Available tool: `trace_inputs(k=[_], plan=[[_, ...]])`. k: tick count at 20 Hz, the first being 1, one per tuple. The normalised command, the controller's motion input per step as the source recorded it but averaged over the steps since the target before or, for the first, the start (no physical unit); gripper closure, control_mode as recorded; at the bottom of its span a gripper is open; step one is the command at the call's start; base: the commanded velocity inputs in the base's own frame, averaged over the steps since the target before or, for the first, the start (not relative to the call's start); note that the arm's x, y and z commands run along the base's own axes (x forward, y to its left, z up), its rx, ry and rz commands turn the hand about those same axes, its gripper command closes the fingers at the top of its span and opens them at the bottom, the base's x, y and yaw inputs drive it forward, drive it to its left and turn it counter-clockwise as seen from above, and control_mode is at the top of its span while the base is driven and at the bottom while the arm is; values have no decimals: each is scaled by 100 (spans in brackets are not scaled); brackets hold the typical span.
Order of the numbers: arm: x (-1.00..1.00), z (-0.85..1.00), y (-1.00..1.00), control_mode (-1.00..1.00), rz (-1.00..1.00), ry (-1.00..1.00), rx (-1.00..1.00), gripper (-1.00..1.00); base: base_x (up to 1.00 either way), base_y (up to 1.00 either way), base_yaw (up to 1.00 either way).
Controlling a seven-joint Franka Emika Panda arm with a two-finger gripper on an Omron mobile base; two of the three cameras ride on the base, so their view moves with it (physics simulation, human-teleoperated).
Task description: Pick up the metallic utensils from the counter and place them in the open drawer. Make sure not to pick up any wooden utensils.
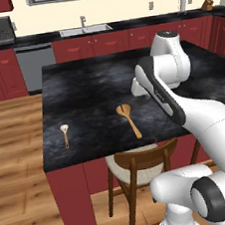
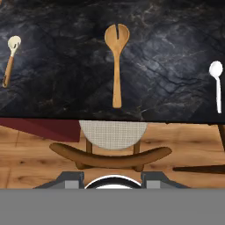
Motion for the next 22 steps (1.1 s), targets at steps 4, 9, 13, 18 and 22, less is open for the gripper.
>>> trace_inputs(k=[4,9,13,18,22], plan=[[-24,0,-2,-100,0,0,0,-100,0,0,0],[-61,-4,-13,-100,0,0,-1,-100,0,0,0],[-16,-23,-37,-100,0,6,-1,-100,0,0,0],[-19,-6,-21,-100,-1,6,0,-100,0,0,0],[-53,-13,-9,-100,-5,0,0,-100,0,0,0]])
